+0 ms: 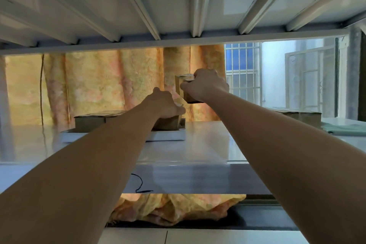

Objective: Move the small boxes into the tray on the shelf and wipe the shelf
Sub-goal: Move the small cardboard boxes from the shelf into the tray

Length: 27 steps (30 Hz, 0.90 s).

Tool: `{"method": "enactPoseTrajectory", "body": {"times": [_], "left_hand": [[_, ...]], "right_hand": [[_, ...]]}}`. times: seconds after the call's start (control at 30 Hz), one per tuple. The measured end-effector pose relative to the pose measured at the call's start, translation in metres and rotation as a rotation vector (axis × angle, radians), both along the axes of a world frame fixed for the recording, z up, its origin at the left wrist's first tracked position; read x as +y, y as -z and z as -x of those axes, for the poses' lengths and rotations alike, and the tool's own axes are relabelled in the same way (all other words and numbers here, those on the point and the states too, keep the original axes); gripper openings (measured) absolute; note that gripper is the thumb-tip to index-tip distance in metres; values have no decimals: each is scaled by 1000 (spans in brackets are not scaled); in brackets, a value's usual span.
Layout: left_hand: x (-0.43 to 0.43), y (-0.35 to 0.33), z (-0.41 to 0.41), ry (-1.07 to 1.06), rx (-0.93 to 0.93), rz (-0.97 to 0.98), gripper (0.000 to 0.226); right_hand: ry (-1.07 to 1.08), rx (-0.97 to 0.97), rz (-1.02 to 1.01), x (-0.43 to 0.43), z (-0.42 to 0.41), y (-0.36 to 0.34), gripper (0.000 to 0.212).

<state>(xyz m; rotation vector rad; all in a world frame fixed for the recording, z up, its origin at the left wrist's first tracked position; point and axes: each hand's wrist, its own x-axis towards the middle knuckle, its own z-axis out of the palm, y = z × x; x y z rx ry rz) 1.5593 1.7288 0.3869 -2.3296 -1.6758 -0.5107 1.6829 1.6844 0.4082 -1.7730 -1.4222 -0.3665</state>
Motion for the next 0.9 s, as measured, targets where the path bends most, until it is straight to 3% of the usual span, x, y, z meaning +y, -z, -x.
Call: {"method": "enactPoseTrajectory", "body": {"times": [0.47,0.57,0.7,0.9], "left_hand": [[-1,15,13,-60,98,157,82],[-5,14,13,-30,154,158,78],[-4,13,16,2,222,153,92],[0,17,18,-3,209,103,89]], "right_hand": [[8,-4,45,-1,-13,3,60],[7,-2,31,-1,-15,3,61],[-8,3,-27,-1,-13,5,62],[-35,-3,-15,0,-9,10,64]]}}
